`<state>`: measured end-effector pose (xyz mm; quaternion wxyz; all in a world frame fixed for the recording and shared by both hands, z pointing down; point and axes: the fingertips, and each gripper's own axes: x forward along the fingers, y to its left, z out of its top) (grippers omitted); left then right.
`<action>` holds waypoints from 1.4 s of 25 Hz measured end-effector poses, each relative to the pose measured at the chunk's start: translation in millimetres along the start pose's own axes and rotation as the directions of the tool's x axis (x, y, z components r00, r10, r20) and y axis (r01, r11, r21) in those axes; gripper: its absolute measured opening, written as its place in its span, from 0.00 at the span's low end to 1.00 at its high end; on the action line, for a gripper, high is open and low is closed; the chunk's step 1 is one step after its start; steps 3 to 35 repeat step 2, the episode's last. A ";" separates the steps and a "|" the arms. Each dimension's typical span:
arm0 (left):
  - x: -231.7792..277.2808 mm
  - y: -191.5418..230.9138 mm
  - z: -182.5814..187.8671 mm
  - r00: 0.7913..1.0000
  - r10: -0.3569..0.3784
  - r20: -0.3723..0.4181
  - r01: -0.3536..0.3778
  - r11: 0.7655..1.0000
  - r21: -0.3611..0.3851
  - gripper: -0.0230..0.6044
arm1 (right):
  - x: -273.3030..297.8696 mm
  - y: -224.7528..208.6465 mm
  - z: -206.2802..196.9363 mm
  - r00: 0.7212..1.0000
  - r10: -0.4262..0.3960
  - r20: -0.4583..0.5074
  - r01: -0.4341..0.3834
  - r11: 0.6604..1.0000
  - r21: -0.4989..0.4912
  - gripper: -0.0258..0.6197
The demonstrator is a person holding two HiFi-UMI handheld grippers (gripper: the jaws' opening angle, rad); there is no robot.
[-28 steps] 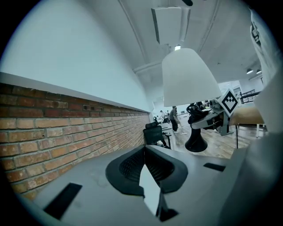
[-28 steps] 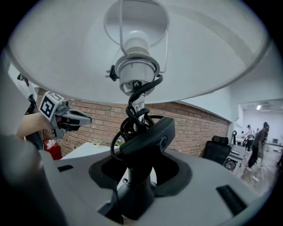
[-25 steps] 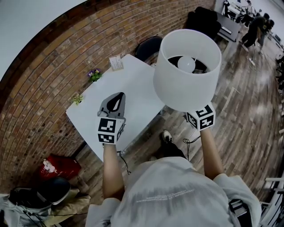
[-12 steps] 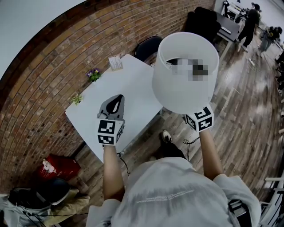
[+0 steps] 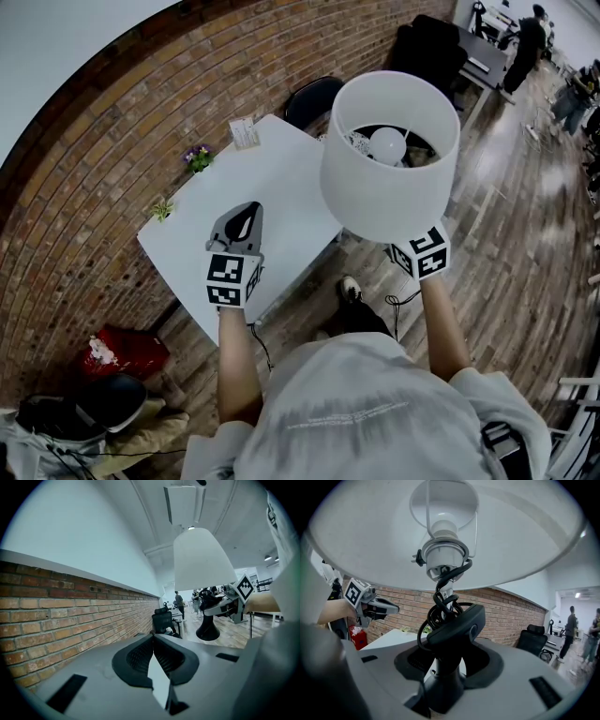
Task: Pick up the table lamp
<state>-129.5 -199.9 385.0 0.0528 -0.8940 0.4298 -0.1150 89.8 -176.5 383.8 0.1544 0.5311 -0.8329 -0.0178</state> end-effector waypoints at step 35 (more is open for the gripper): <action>0.6 -0.1 -0.9 1.000 0.000 -0.001 0.000 1.000 -0.003 0.06 | 1.6 0.2 -0.3 1.000 0.006 0.001 -0.006 1.000 0.006 0.30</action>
